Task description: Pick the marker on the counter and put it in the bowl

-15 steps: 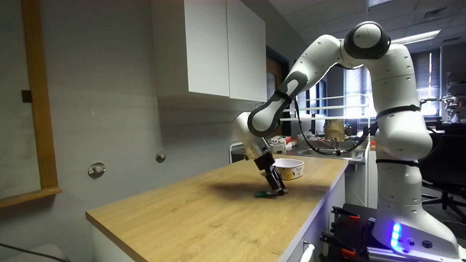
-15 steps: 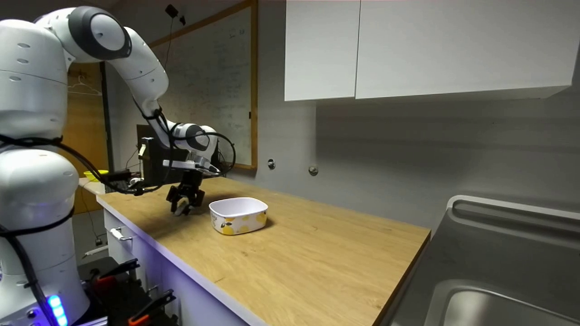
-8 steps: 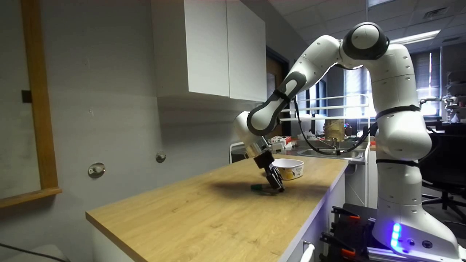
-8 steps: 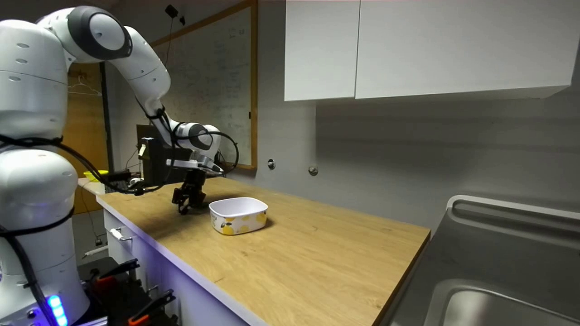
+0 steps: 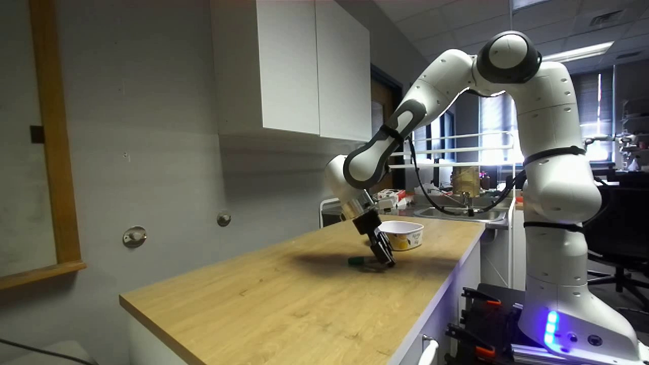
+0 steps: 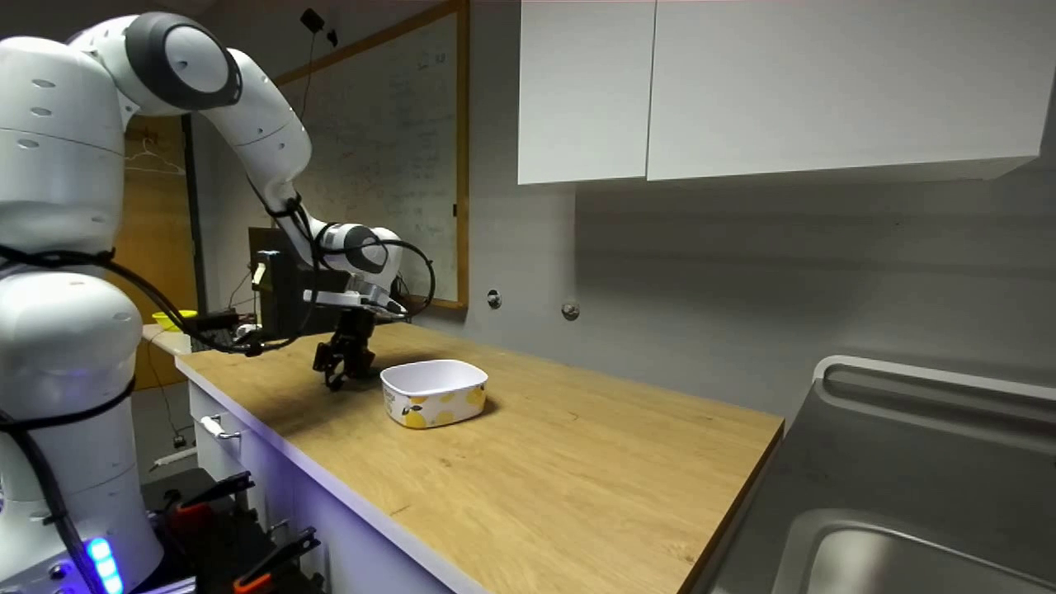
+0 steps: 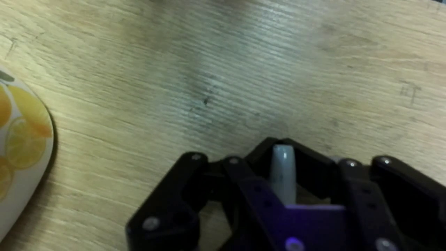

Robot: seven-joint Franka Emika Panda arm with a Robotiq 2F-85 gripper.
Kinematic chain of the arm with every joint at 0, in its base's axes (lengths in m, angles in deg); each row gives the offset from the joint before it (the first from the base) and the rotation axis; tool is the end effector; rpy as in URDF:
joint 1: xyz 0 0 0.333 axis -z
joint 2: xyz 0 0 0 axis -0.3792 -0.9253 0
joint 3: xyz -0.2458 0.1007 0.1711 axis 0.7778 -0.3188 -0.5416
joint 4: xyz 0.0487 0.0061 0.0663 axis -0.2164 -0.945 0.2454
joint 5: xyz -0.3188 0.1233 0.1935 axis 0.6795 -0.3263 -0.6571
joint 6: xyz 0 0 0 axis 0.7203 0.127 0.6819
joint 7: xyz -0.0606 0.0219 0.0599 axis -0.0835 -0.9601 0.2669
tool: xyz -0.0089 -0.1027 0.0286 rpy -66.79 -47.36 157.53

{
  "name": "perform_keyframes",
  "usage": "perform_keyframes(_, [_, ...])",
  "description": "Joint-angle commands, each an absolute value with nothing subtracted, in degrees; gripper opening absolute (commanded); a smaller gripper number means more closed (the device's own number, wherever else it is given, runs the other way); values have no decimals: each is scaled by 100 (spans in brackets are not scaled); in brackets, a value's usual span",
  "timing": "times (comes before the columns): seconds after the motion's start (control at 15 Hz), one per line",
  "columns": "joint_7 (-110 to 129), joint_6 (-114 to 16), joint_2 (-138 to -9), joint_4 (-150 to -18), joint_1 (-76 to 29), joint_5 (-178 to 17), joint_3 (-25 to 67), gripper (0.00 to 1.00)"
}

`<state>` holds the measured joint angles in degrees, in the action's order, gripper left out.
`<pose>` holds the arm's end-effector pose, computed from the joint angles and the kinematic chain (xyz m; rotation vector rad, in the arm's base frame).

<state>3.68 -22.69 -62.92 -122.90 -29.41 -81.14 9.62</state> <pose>0.4451 0.1119 0.2768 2.9271 0.4430 -0.7621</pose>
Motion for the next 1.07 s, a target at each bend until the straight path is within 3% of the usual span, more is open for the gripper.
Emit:
perform_keyframes(0.0, [410,-2295,-6061,-12327,-2994,-8117,926,6])
perform_keyframes(0.87, [244,-2343,-4228,-12723,-2690,-8132,1299,5])
perform_keyframes(0.93, [314,-2329,-4234,-12748,-2668,-8086,1303,35])
perform_keyframes(1.0, [331,-2329,-4240,-12782,-2654,-8063,1302,35])
